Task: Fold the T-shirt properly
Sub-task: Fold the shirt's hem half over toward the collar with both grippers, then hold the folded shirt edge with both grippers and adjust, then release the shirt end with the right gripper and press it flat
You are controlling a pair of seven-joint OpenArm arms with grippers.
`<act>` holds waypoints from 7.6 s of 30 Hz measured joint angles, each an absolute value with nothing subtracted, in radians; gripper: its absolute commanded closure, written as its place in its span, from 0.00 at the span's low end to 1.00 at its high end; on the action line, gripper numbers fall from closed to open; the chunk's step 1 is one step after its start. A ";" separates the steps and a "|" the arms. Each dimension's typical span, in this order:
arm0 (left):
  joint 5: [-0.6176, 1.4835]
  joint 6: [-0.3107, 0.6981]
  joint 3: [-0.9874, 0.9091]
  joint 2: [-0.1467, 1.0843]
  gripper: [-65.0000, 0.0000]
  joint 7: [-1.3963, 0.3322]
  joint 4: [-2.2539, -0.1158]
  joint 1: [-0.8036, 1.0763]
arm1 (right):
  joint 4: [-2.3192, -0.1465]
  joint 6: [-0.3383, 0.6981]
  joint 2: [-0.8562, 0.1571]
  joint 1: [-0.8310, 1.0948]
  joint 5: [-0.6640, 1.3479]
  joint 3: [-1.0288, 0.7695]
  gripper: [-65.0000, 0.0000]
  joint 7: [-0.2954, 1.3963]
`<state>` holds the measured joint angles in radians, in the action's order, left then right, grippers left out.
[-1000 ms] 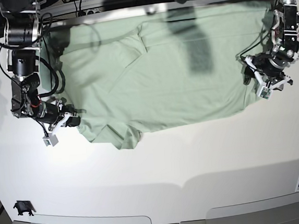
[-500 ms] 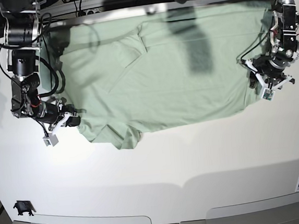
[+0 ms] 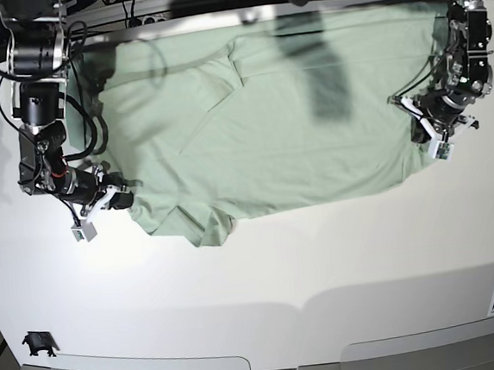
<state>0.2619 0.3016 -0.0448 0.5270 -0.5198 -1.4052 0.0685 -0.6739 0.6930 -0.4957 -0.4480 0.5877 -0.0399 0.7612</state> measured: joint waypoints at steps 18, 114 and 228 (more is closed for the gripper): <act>0.160 0.217 -0.045 0.634 1.00 -0.575 -1.598 0.059 | -0.683 0.693 -0.499 -0.448 0.588 -0.040 1.00 0.785; 0.175 0.217 -0.269 0.624 1.00 -0.861 -1.857 0.388 | -1.304 0.693 -0.499 0.186 1.122 -0.485 1.00 1.317; 0.153 0.161 -0.271 0.482 0.74 -0.754 -1.857 0.385 | -1.702 0.689 -0.282 0.178 0.997 -0.152 1.00 1.168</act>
